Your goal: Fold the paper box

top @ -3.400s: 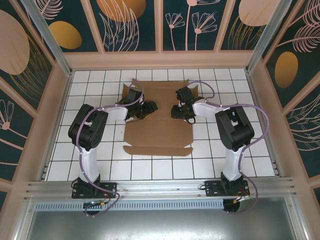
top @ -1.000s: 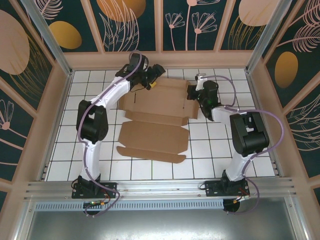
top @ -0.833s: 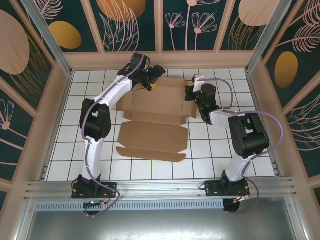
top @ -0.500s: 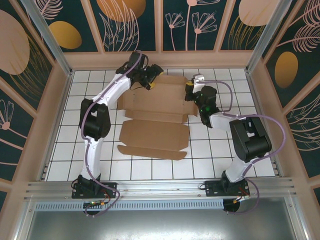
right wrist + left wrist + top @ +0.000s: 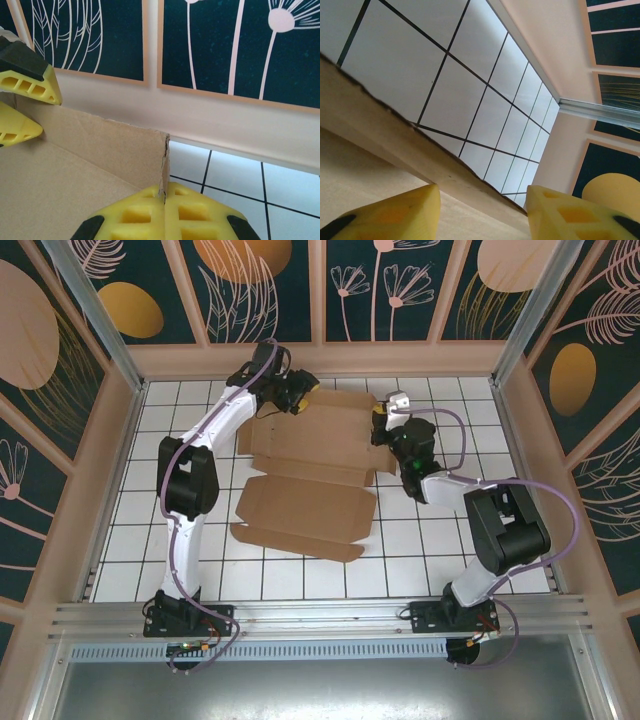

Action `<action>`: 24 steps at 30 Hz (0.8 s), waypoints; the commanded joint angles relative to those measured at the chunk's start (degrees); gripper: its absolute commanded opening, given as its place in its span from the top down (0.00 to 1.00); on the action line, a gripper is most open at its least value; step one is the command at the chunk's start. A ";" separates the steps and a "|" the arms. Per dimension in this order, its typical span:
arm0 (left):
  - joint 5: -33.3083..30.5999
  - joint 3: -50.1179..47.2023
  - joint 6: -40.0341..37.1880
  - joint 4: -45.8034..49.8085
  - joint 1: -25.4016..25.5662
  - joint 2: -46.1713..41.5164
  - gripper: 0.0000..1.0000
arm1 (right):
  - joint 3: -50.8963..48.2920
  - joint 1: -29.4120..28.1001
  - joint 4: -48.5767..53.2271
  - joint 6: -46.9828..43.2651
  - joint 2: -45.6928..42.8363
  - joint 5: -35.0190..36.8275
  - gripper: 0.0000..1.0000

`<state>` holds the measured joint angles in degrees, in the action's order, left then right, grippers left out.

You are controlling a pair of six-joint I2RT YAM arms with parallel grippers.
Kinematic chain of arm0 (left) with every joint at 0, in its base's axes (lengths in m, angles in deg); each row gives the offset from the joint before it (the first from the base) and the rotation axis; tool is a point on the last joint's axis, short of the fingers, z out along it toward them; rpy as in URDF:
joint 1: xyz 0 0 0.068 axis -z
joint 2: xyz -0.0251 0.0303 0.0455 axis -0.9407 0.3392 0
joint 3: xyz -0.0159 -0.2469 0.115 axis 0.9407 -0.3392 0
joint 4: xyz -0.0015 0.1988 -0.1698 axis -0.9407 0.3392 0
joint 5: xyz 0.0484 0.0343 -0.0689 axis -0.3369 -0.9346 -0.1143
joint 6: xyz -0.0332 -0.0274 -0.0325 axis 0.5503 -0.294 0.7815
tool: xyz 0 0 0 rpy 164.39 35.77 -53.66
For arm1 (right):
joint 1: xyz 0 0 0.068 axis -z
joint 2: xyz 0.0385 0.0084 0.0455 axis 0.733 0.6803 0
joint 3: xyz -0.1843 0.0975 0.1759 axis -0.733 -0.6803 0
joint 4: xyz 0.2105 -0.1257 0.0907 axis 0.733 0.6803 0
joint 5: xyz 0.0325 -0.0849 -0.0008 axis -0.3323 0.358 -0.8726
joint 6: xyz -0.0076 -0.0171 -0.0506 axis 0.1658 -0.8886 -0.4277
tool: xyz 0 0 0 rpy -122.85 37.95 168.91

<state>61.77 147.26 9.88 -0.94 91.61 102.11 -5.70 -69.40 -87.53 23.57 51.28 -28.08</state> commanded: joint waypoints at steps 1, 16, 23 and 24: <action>1.59 1.94 2.15 0.51 -0.22 1.35 0.55 | -1.31 -1.07 -5.01 -2.88 -2.74 2.66 1.00; 2.32 -1.15 2.08 -1.07 -0.25 -1.87 0.76 | -4.00 -1.91 -8.68 -5.67 -3.84 5.79 0.98; 3.16 -7.84 3.87 -1.79 -0.38 -7.24 0.28 | -6.07 -2.30 -13.15 -7.93 -4.29 5.99 0.99; 3.17 -8.44 4.54 -1.88 -0.38 -7.90 0.26 | -6.32 -2.47 -13.97 -8.52 -4.27 6.35 0.99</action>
<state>63.73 140.44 10.56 -2.73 91.47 98.54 -11.19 -71.21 -94.67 17.50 49.27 -23.84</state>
